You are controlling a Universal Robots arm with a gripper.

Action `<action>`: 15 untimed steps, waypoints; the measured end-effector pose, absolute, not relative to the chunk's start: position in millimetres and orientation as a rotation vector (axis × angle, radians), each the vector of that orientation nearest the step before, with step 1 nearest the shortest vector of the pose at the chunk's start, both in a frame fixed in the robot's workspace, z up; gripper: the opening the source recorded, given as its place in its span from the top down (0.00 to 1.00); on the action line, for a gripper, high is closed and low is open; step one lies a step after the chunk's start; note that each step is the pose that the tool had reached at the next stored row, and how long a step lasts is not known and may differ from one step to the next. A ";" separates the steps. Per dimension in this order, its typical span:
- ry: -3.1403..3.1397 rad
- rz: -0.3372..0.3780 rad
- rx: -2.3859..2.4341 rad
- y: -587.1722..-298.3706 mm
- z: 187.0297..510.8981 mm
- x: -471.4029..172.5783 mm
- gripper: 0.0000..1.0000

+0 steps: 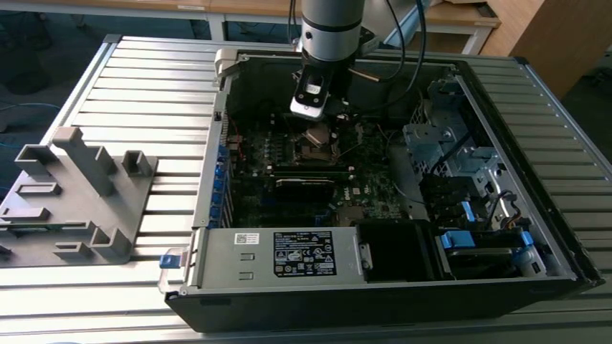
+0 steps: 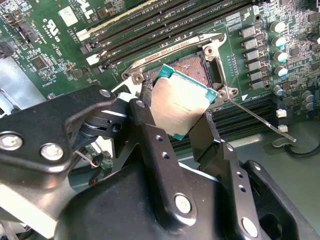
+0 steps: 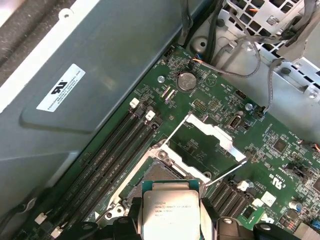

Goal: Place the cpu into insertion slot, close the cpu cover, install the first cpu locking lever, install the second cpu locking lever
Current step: 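Place the cpu into insertion slot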

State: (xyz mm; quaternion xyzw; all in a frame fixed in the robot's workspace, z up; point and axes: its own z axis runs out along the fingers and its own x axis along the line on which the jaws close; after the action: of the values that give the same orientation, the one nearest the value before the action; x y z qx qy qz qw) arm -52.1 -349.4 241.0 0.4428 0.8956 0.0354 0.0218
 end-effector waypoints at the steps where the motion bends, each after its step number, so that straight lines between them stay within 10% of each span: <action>1: 2.775 0.110 1.372 -349.4 241.0 -52.1 0.46; 15: 2.700 0.106 1.509 -349.4 240.4 -52.1 0.46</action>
State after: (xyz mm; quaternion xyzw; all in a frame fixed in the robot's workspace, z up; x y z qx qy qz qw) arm -52.1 -349.4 240.4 0.4874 0.8722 0.0343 0.0235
